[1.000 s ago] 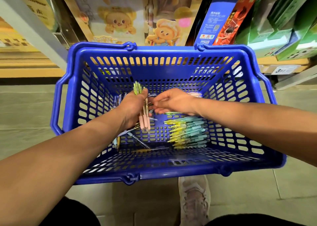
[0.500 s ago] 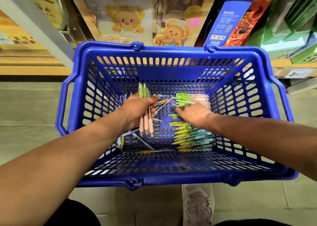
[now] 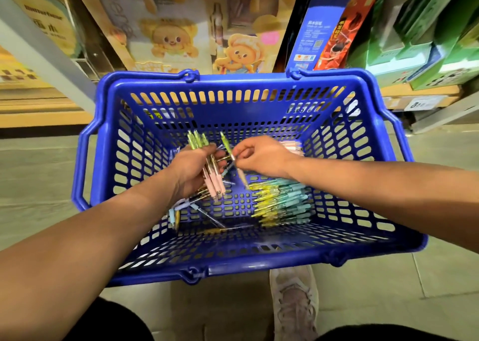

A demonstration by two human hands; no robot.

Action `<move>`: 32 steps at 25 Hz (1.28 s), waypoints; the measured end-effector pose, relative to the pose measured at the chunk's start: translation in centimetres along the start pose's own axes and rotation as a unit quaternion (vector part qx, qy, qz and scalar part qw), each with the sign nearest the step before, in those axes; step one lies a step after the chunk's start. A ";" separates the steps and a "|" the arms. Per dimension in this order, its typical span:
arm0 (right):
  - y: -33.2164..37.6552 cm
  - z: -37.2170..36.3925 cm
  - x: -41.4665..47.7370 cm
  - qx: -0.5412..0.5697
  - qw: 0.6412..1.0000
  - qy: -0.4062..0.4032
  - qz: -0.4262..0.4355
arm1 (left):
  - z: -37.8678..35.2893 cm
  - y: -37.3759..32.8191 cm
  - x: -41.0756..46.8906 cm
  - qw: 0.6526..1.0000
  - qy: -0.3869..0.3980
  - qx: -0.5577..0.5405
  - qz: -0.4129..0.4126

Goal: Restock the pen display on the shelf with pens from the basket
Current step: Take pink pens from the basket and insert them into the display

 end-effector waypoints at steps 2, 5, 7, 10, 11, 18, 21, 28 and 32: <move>1.0 -1.8 -0.9 0.055 0.998 0.011 -0.007 | -0.5 0.3 -0.5 0.999 0.031 -0.004 0.006; 1.3 -2.6 -1.6 0.056 0.998 0.011 0.012 | -0.6 0.6 -0.7 0.999 0.031 0.037 -0.015; 1.0 -2.4 -1.8 0.113 0.992 0.046 -0.003 | -0.4 0.7 -0.8 0.998 0.028 0.057 -0.017; -0.6 -0.5 -0.3 -0.086 0.994 0.058 -0.037 | -0.1 0.4 -0.6 0.999 0.011 0.046 -0.017; -1.4 0.5 0.4 -0.229 0.971 0.056 -0.043 | 0.1 0.3 -0.4 0.999 0.007 0.037 -0.014; -6.8 2.5 0.5 -0.536 0.838 0.095 -0.022 | 1.0 0.6 0.3 0.998 0.032 0.059 0.023; -7.0 1.6 0.7 -0.616 0.780 0.112 0.022 | 1.0 0.7 0.9 0.997 0.035 0.060 0.034; -3.2 2.8 1.5 -0.454 0.883 0.015 0.120 | 0.0 0.7 1.5 0.998 0.023 0.032 0.042; 0.7 0.4 0.4 -0.129 0.989 -0.047 0.053 | -0.3 0.5 1.6 0.999 0.016 0.017 0.028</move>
Point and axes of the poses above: each hand's wrist, its own x-axis towards the middle knuckle, its own z-axis out of the back of the hand, y = z × x, the point moved 3 cm from there along x, towards the middle knuckle, and after that the axes turned 1 degree about -x, right-handed, at the moved point
